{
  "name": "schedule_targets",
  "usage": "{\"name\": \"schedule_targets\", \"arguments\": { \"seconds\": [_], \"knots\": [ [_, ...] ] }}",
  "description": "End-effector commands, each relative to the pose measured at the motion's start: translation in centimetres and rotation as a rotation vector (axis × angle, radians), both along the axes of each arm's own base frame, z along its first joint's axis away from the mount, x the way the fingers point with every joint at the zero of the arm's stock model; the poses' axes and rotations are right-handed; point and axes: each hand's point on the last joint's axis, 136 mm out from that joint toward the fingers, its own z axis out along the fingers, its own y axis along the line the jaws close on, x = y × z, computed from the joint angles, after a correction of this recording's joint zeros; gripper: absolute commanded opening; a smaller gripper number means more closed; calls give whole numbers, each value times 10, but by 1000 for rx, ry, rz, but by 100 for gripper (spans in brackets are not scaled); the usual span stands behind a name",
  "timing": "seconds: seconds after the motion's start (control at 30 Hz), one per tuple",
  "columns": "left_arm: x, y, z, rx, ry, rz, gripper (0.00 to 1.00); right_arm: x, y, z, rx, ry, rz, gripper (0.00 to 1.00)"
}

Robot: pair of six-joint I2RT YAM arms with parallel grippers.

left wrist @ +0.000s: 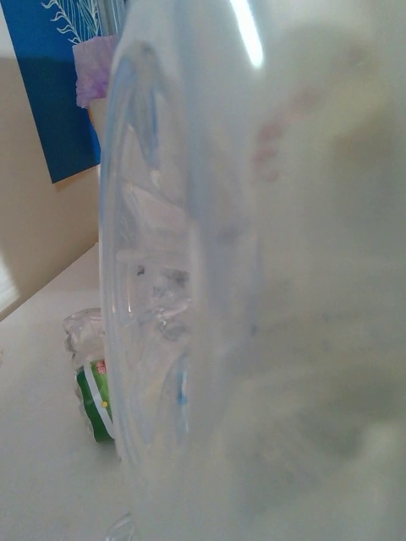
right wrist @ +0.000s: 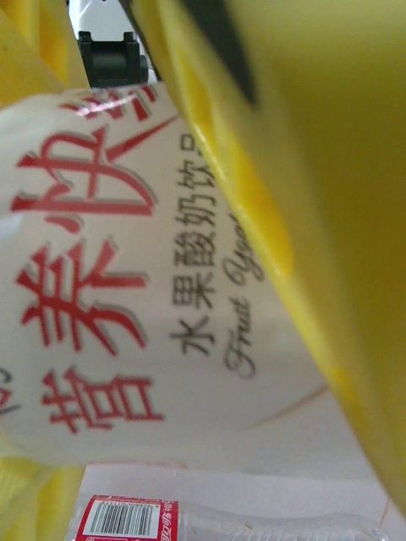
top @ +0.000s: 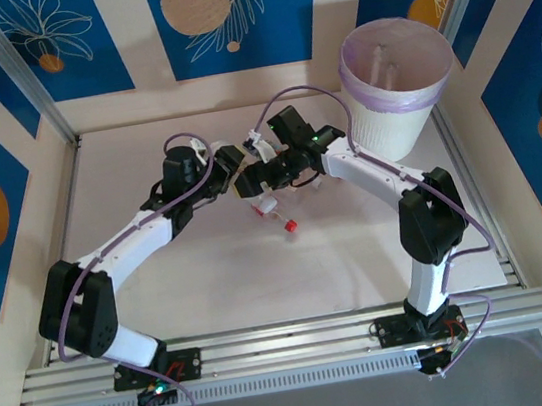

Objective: Put the plastic bottles in the bin

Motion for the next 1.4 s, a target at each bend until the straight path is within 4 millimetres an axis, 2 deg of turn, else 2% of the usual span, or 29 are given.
{"name": "schedule_targets", "arguments": {
  "seconds": [0.0, 0.07, 0.1, 0.17, 0.23, 0.27, 0.33, 0.63, 0.87, 1.17, 1.37],
  "knots": [
    [3, -9, 20, -38, -49, -23, 32, 0, 0, 0, 31, 22, 1, 71],
    [3, -9, 20, -41, -47, -22, 38, 2, -2, 0, 33, 22, -6, 67],
    [3, -9, 20, -43, -47, -22, 43, 2, -3, 0, 33, 21, -8, 65],
    [3, -9, 20, -47, -45, -22, 59, 3, -3, -1, 32, 23, -11, 62],
    [3, -8, 18, -49, -36, -11, 82, 3, -4, -2, 30, 23, -12, 61],
    [3, -7, 16, -48, -34, -9, 90, 4, -4, -2, 29, 22, -13, 60],
    [2, -7, 15, -46, -29, -7, 100, 5, -6, -2, 25, 16, -21, 58],
    [1, -4, 8, -41, -11, 10, 100, 14, -16, -4, 18, 13, -61, 54],
    [-6, 14, -9, -10, 20, 32, 100, 25, -37, 10, -55, -58, -103, 52],
    [-24, 36, -32, 44, 64, 56, 100, 40, -75, 51, -187, -229, -163, 50],
    [-33, 40, -50, 48, 99, 60, 98, 67, -111, 95, -265, -386, -256, 48]
  ]
}}
